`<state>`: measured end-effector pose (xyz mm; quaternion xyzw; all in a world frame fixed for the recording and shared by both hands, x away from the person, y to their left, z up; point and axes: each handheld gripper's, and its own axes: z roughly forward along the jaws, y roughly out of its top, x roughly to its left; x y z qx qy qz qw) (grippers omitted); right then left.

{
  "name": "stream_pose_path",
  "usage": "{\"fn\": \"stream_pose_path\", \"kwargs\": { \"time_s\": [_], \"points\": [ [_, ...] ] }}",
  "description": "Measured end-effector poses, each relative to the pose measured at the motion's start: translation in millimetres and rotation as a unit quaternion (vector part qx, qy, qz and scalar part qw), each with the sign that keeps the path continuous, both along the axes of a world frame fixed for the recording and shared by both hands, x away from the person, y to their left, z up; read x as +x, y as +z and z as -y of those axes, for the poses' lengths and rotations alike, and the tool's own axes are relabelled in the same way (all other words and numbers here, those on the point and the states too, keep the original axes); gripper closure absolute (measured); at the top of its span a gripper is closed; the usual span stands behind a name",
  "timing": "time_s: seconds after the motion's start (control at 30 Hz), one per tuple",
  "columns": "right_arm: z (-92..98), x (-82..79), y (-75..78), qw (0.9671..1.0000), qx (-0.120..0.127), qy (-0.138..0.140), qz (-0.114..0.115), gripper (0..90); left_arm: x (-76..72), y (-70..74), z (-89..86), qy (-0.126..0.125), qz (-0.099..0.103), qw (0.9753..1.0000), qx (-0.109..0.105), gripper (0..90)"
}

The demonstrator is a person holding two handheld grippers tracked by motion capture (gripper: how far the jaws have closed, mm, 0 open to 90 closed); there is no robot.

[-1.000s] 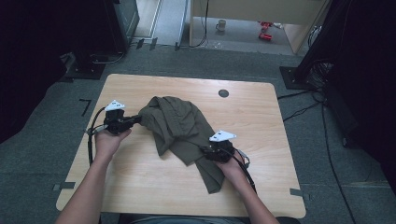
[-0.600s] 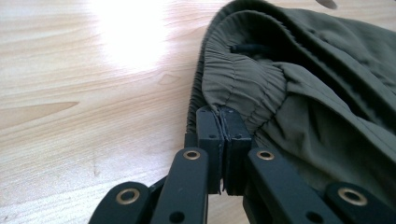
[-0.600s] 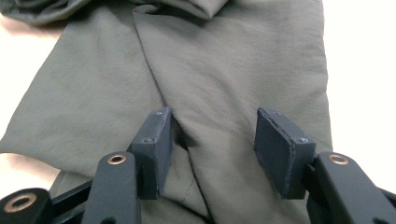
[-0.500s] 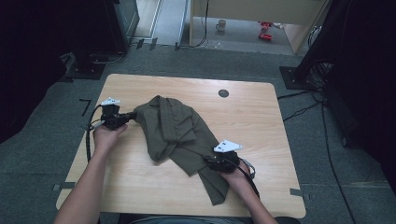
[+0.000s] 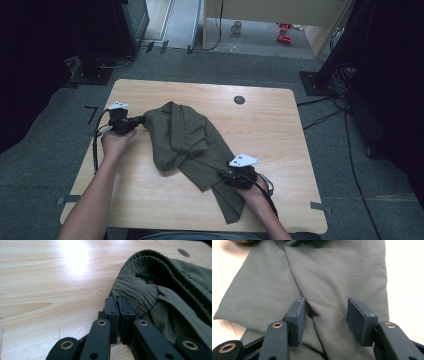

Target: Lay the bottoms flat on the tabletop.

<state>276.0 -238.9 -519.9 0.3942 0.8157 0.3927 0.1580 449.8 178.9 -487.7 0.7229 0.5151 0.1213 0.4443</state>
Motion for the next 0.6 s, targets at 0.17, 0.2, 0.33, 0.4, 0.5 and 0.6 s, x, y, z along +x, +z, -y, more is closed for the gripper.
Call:
{"fn": "stream_pose_path", "kwargs": {
  "time_s": [0.17, 0.2, 0.33, 0.4, 0.5, 0.6],
  "points": [
    [-4.5, 7.6, 11.0, 0.9999, 0.011, -0.002, 0.006, 47.7, -7.6, 13.3, 0.3, 0.015, 0.016, 0.9996, 0.02, 72.5],
    [-6.1, 8.9, 13.7, 0.9999, 0.011, 0.001, 0.011, 48.1, -9.4, 15.9, 0.3, 0.013, 0.022, 0.9993, 0.025, 71.2],
    [-12.1, 12.4, 20.1, 0.9997, 0.013, 0.007, 0.018, 49.0, -14.1, 23.4, -0.4, 0.017, 0.025, 0.9994, 0.016, 67.9],
    [-19.8, 18.1, 23.3, 0.9996, 0.014, 0.017, 0.02, 48.4, -20.7, 28.5, 2.2, 0.013, 0.032, 0.9993, 0.012, 65.9],
    [-28.0, 23.7, 26.8, 0.9995, 0.011, 0.02, 0.02, 46.2, -25.5, 29.7, 4.5, 0.007, 0.038, 0.9992, 0.009, 63.1],
    [-34.4, 29.7, 30.1, 0.9995, 0.01, 0.019, 0.023, 45.6, -32.2, 30.3, 9.3, -0.001, 0.039, 0.9992, 0.013, 61.3]
  ]
}}
